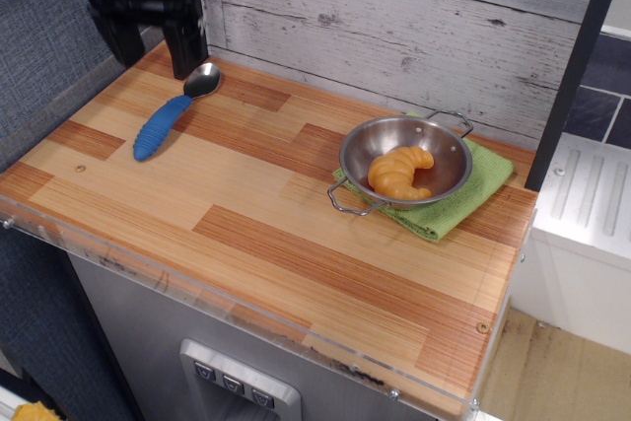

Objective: Place the spoon on the back left corner of the table

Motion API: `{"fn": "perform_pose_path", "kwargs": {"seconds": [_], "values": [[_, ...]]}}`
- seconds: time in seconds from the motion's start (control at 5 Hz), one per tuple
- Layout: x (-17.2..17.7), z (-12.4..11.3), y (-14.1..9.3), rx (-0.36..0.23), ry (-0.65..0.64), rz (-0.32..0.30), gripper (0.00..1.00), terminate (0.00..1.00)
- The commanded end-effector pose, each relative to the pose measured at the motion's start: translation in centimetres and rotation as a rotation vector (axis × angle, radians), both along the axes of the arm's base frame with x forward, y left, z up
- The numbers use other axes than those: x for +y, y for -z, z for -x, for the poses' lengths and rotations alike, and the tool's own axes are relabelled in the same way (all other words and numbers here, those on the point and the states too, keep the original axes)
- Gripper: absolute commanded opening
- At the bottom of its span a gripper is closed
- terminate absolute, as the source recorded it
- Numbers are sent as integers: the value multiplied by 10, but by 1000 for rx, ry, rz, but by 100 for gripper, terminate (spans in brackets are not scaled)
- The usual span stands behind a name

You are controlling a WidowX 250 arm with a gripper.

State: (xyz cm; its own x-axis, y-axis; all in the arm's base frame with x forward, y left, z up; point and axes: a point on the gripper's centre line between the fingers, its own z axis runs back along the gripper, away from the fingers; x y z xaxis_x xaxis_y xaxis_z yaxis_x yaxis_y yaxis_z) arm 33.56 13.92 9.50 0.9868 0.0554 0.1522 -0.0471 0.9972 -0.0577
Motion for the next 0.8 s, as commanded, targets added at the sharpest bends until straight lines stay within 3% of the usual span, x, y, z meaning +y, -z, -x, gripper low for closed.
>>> {"fn": "perform_pose_path", "kwargs": {"seconds": [0.0, 0.4, 0.6], "values": [[-40, 2, -31, 1, 129, -2, 100, 0], [-51, 13, -31, 6, 130, -40, 100, 0], [-51, 13, -31, 6, 130, -40, 100, 100]]}}
